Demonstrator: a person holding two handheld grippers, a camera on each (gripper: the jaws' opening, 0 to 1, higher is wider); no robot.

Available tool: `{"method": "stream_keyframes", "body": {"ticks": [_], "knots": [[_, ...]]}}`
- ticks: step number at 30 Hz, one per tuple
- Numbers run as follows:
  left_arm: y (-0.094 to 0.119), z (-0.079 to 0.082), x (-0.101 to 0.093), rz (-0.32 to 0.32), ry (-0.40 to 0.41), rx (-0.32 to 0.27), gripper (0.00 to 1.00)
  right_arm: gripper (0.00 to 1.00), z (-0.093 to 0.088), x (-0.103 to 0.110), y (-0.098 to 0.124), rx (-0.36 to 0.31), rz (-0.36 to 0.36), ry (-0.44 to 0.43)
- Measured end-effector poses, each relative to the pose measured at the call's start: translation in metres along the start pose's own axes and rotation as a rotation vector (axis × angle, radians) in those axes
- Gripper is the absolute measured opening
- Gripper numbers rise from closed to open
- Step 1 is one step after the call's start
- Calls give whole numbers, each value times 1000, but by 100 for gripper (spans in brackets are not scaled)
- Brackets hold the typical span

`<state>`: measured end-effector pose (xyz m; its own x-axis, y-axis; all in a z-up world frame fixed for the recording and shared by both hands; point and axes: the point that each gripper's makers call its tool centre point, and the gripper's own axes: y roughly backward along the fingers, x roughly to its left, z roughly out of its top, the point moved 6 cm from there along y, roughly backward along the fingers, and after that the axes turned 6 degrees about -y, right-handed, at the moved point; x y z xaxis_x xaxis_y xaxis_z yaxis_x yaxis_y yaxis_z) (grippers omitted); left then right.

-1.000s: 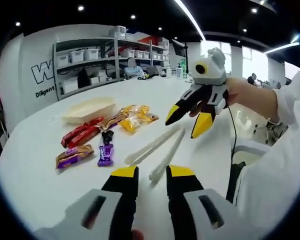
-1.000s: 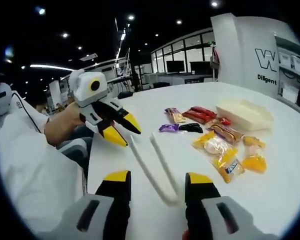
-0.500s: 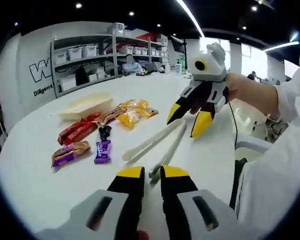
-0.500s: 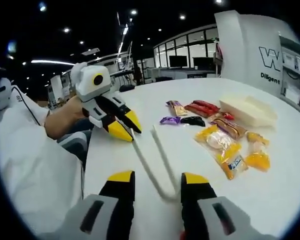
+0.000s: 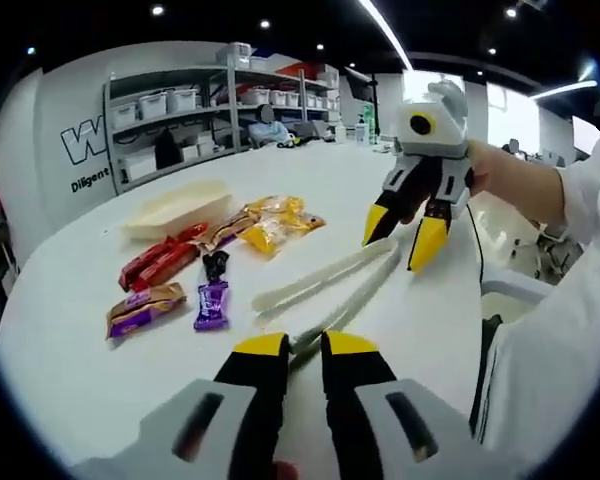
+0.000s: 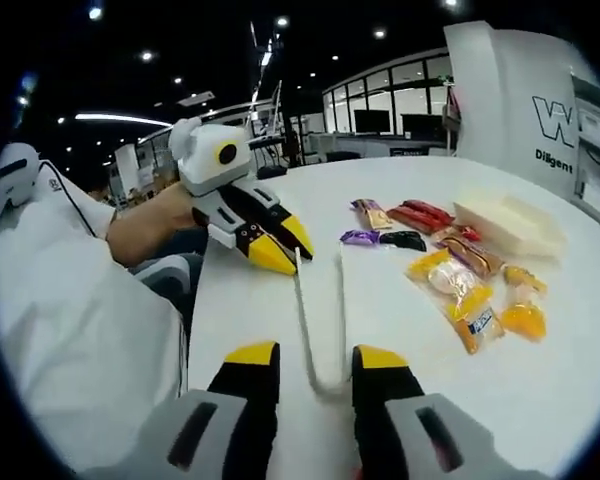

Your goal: Place the target food into the container with the food tongs after gripping and lifting it, then release it inside without dropping or visibly crushing the food.

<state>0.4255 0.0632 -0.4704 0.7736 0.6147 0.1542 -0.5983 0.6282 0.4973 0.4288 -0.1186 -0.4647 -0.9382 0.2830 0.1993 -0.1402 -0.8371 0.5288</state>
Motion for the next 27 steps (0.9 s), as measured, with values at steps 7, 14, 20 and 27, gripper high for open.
{"method": "stream_keyframes", "body": {"ticks": [7, 14, 20, 27], "knots": [[-4, 4, 3, 40, -29, 17, 15, 23, -1, 9, 1, 8, 45, 29], [-8, 7, 4, 59, -37, 24, 18, 21, -1, 13, 2, 13, 73, 42], [-11, 9, 4, 66, -36, 23, 19, 19, -2, 18, 2, 20, 103, 51], [-16, 15, 1, 53, -35, 10, 17, 20, -1, 27, -1, 13, 150, 59]]}}
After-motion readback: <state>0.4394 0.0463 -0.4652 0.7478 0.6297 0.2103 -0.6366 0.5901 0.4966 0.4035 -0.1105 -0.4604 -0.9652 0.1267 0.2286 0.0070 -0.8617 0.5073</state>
